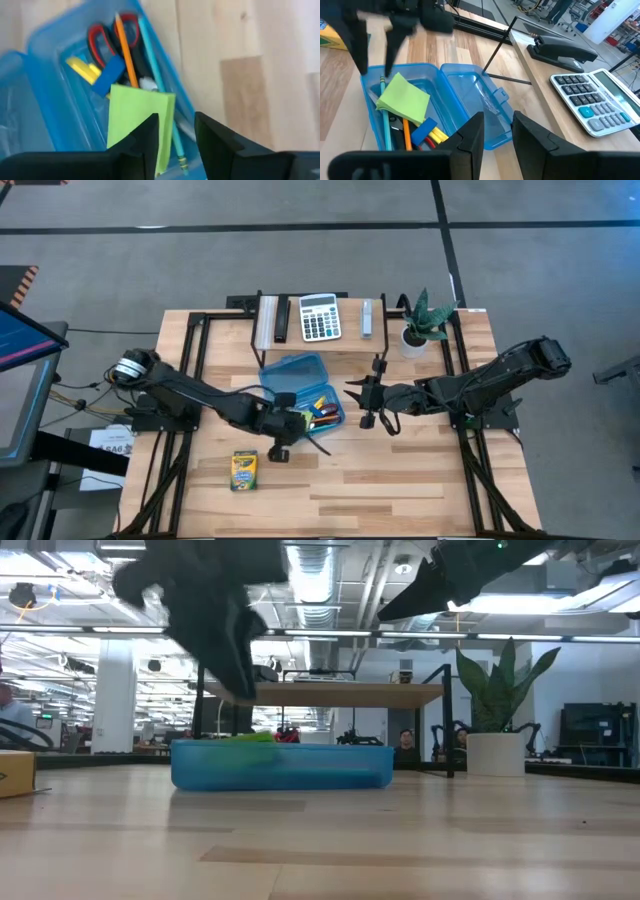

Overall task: Pack school essentials
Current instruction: Put the yellow crayon box into the supply box

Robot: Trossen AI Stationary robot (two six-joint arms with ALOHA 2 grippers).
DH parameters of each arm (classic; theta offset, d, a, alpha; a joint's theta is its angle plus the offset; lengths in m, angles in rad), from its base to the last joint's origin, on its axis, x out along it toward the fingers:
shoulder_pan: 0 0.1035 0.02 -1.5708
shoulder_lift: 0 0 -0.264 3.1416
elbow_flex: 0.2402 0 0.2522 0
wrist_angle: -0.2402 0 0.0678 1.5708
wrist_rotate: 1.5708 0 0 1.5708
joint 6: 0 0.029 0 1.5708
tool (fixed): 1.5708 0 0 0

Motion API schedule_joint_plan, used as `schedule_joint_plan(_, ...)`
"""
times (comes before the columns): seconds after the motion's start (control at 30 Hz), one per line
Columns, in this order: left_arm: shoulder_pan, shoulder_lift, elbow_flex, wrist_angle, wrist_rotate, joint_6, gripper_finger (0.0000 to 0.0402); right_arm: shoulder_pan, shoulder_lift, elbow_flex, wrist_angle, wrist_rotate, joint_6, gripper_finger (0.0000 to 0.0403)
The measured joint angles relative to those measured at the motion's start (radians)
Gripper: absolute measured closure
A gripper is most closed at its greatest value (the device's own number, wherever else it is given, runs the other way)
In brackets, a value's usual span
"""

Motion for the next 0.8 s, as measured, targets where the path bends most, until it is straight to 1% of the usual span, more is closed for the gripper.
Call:
schedule_joint_plan(0.13, -0.047, -0.09, -0.008, -0.002, -0.05, -0.019, 0.0315, 0.0, 0.0, 0.0, 0.0, 0.0, 0.0, 0.0283)
schedule_joint_plan(0.23, -0.092, -0.146, -0.021, -0.044, -0.079, -0.088, 0.0331, 0.0, 0.0, 0.0, -0.001, 0.0, 0.001, 0.0283)
schedule_joint_plan(0.4, -0.199, -0.187, -0.021, -0.161, -0.128, -0.301, 0.0347, 0.0, 0.0, 0.0, 0.001, 0.0, 0.001, 0.0283)
schedule_joint_plan(0.6, -0.333, -0.178, -0.023, -0.378, -0.144, -0.697, 0.0352, 0.0, 0.0, 0.0, 0.006, 0.0, 0.001, 0.0283)
schedule_joint_plan(0.8, -0.463, -0.18, -0.023, -0.414, -0.121, -0.891, 0.0352, 0.0, 0.0, 0.0, 0.009, -0.001, 0.006, 0.0283)
